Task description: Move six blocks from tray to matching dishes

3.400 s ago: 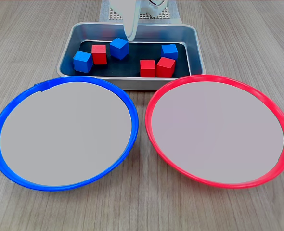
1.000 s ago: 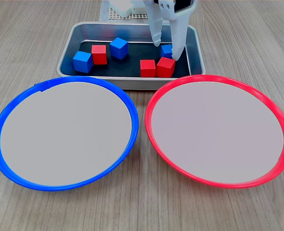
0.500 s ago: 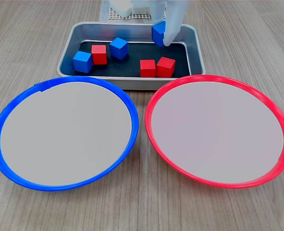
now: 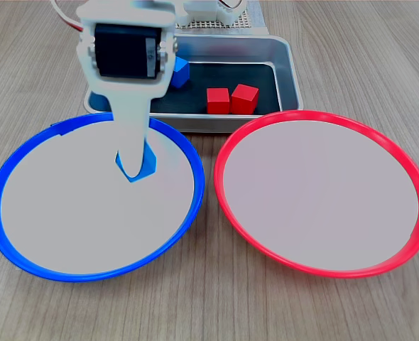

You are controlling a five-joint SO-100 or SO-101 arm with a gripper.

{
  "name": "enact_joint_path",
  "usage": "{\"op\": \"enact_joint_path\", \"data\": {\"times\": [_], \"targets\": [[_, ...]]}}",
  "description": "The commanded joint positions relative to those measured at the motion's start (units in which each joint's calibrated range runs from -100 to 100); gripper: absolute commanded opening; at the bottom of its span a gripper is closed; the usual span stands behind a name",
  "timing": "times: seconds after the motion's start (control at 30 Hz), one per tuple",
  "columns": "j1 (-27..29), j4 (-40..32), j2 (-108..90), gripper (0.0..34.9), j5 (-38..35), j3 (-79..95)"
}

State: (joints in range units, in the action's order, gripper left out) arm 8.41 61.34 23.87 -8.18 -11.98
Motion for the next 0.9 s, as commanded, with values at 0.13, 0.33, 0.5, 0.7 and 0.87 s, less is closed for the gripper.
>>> {"op": "enact_joint_path", "data": {"times": [0.13,0.33,0.5,0.7,0.87], "targets": [[-0.55,5.65,-9.50,3.1,-4.10,1.19],[-2.71,19.60,-29.80,1.2,-8.99,20.40],[-5.44,12.99,-36.19,14.7,-7.13,38.06],[-8.64,4.65,-32.27,19.0,-3.13,43.79],[-11.00,0.20,-27.67,18.6,-2.34,44.34]]}}
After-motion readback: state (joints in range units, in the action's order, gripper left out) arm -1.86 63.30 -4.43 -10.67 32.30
